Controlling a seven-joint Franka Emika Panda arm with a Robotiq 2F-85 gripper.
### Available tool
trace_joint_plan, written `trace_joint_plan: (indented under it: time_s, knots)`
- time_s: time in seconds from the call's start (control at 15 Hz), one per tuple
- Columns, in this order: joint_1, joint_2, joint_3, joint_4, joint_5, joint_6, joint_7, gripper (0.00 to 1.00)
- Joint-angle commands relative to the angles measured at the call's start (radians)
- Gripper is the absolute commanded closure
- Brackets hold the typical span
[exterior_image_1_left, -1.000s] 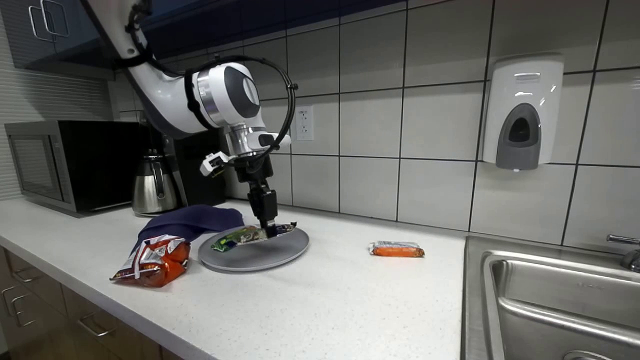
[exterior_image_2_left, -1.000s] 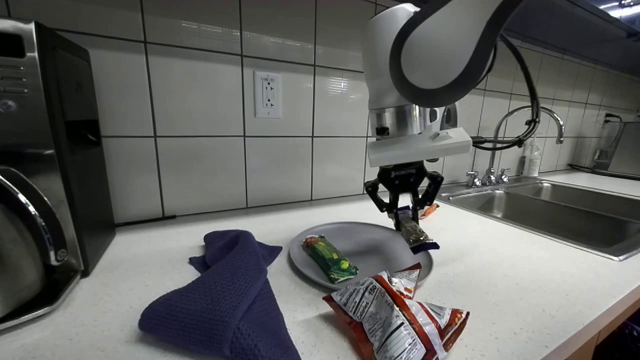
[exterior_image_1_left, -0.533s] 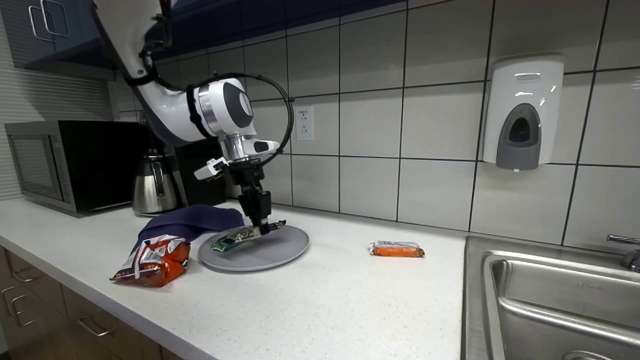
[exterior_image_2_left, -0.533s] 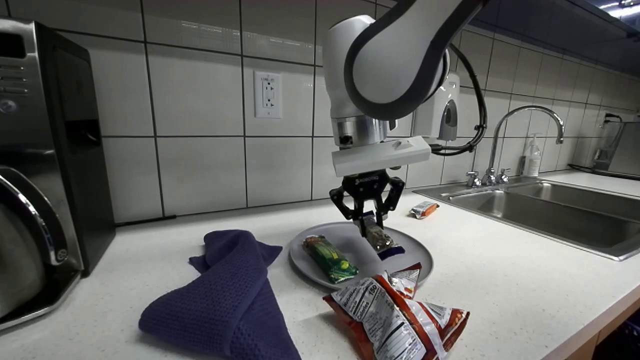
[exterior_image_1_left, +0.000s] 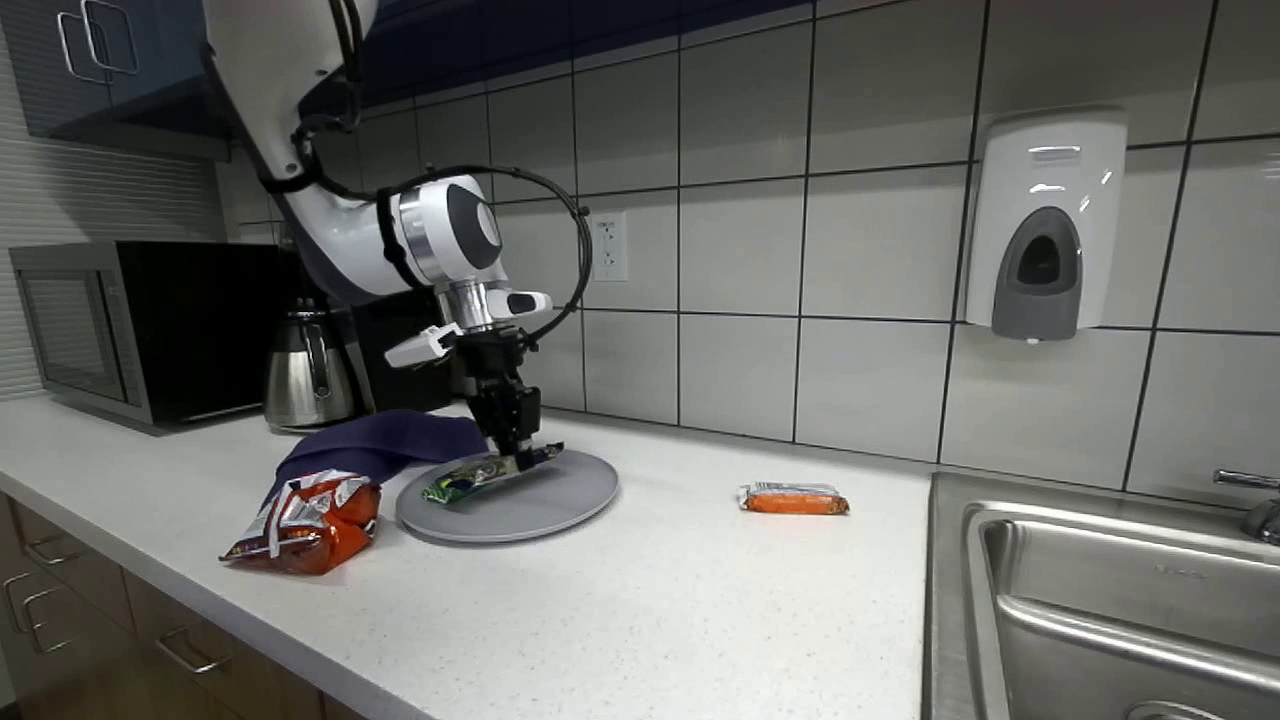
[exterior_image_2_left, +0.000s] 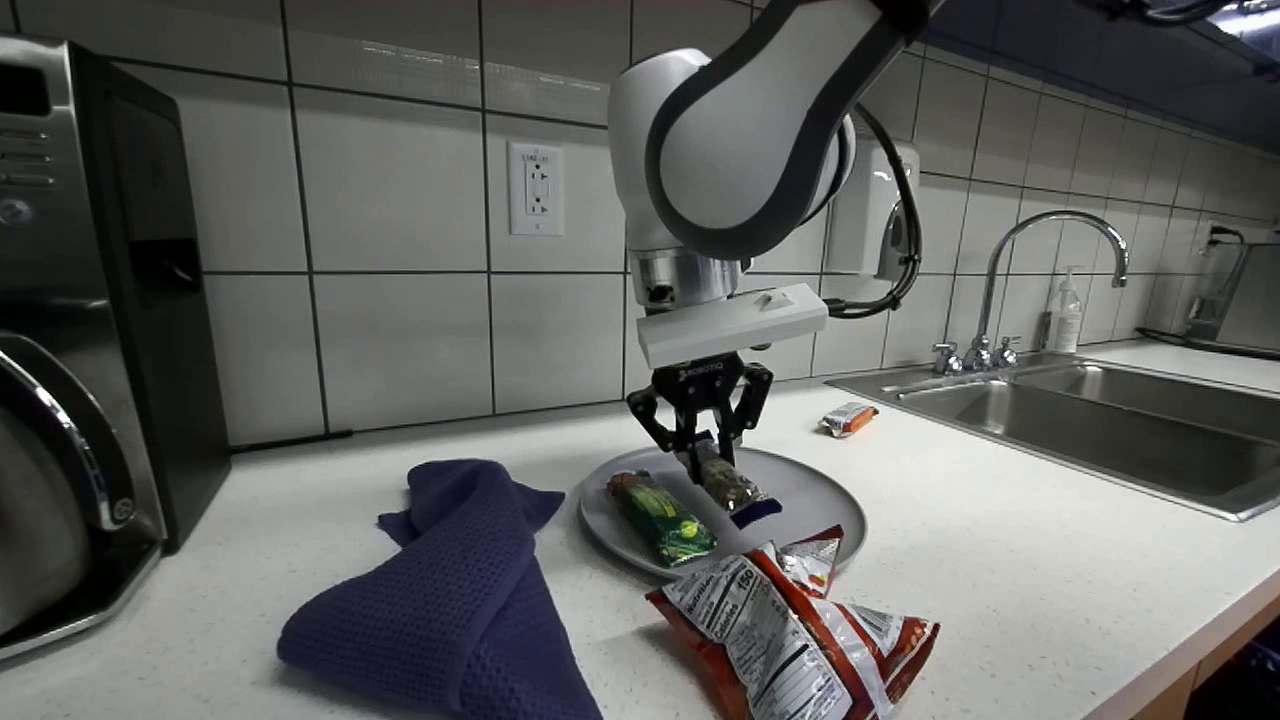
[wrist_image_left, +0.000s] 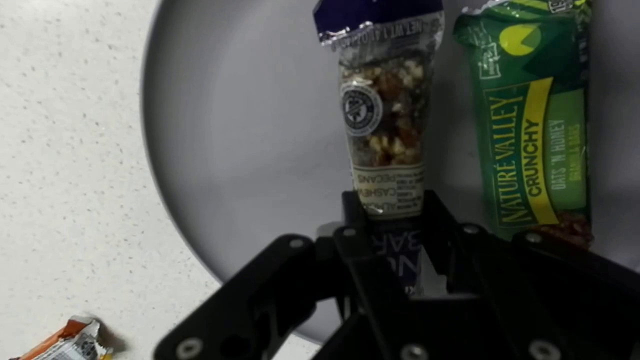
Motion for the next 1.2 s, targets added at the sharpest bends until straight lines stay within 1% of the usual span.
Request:
trace_joint_plan:
  time_s: [0.0, 0.07, 0.13, 0.2, 0.33, 0.4, 0.6, 1.13]
  knots:
    - [0.01, 0.013, -0.011, 0.036, 0.004, -0.037, -0.058, 0.92]
    - [0.01, 0.013, -0.01, 0.036, 0.007, -0.037, -0.068, 0.92]
    - [0.01, 0.012, -0.011, 0.036, 0.007, -0.037, -0.075, 0.62]
    - [0.01, 0.009, -0.013, 0.034, 0.005, -0.034, -0.081, 0.42]
    - [0.009, 0.0, -0.016, 0.028, 0.005, -0.028, -0.087, 0.28]
    - [0.009, -0.004, -0.018, 0.026, 0.005, -0.026, -0.089, 0.2]
    - [0.007, -0.018, -0.025, 0.02, 0.005, -0.021, -0.084, 0.01]
    - [-0.009, -0.043, -0.074, 0.018, 0.01, -0.016, -0.029, 0.0]
